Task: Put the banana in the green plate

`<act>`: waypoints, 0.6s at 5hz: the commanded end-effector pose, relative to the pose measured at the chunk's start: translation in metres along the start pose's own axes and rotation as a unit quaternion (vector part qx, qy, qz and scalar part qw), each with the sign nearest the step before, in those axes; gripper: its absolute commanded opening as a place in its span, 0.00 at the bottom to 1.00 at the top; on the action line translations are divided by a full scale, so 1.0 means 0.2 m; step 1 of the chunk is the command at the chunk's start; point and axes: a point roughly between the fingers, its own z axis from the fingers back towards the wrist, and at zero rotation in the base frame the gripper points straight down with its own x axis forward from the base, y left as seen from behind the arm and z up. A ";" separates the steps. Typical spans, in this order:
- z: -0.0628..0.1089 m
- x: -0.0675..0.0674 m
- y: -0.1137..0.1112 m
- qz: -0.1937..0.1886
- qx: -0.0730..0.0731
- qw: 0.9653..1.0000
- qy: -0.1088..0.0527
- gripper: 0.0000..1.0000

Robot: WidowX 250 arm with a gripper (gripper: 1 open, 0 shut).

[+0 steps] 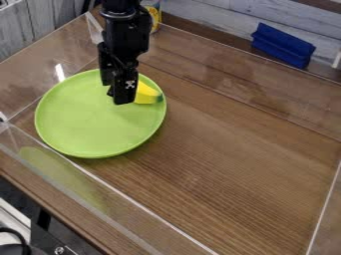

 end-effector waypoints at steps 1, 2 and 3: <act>0.08 0.00 0.07 -0.032 0.031 0.999 -0.017 1.00; 0.07 0.05 0.08 -0.053 0.035 0.998 -0.018 1.00; 0.05 0.09 0.09 -0.075 0.040 0.996 -0.019 0.00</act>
